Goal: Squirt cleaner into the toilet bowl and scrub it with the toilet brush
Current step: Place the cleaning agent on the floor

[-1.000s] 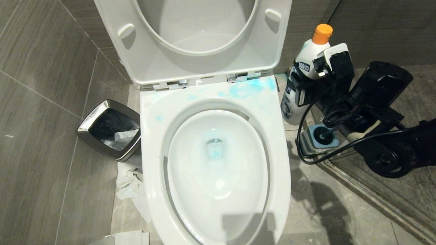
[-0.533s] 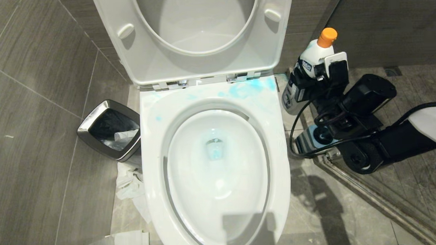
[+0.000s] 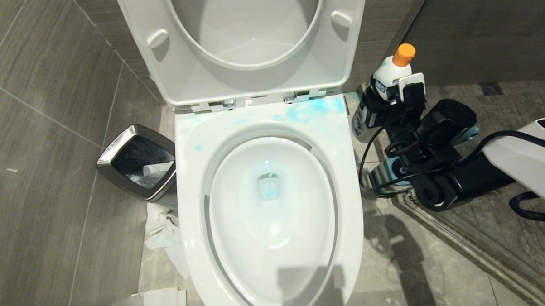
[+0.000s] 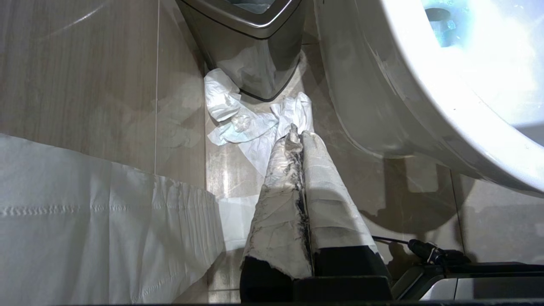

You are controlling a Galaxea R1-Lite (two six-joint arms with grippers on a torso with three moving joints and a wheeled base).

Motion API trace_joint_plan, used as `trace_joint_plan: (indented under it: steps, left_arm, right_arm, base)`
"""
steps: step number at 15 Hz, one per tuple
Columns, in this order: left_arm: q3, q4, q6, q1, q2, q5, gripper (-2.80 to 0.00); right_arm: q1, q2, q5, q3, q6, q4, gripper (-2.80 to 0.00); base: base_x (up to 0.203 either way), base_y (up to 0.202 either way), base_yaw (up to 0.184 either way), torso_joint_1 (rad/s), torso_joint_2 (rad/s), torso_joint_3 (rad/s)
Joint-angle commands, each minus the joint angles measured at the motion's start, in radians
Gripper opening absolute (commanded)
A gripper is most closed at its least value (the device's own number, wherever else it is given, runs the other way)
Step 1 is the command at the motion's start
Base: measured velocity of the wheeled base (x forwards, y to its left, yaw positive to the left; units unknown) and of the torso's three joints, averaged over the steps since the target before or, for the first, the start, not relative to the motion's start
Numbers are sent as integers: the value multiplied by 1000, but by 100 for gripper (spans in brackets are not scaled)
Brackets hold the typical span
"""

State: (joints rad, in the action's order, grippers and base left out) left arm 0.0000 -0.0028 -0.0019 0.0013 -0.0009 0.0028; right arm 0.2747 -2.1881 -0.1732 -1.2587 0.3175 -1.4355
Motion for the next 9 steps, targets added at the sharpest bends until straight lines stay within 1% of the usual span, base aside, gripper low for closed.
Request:
trace_joint_plan:
  steps: [1, 3, 5, 9]
  left_arm:
    - [0, 0, 0, 0, 1, 0, -280]
    - [0, 0, 0, 0, 1, 0, -280]
    - [0, 0, -1, 0, 1, 0, -280]
    - [0, 0, 1, 0, 1, 0, -280]
  right_arm:
    - [-15, -52, 0, -41, -5, -5, -280]
    - [-39, -96, 6, -78, -10, -4, -280]
    - [-57, -129, 30, -106, -11, -2, -280]
    - [-60, -147, 34, -116, -31, 7, -280]
  base:
    - [0, 0, 0, 0, 0, 0]
    - [0, 0, 0, 0, 0, 0]
    - [0, 0, 0, 0, 0, 0]
    - [0, 0, 0, 0, 0, 0]
